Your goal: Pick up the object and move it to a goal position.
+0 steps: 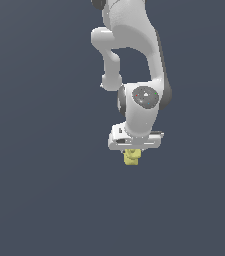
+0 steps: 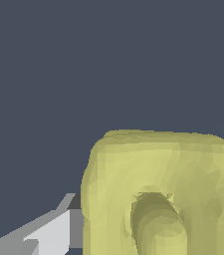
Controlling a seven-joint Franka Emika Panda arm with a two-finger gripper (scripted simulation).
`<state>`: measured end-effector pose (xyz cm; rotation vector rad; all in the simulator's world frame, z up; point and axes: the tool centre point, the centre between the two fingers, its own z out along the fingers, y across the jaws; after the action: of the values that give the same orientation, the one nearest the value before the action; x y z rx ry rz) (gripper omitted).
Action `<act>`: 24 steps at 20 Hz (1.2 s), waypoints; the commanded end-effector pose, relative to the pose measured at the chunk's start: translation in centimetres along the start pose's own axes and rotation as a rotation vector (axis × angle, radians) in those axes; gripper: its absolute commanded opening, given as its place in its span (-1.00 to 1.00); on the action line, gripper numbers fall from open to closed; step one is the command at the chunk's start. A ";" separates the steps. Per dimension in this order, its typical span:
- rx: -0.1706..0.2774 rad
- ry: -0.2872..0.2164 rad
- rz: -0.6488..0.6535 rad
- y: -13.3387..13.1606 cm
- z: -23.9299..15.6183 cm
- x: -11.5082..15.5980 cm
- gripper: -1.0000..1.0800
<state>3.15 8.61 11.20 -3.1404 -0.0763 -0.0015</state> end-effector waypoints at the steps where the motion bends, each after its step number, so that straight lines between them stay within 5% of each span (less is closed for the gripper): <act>1: 0.000 0.000 0.000 -0.4 -1.0 1.4 -1.00; 13: 0.000 -0.001 0.000 -2.0 -4.5 6.9 -1.00; 24: 0.000 -0.001 0.000 -2.6 -5.8 8.9 -1.00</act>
<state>11.75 11.57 16.90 -3.1405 -0.0762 -0.0005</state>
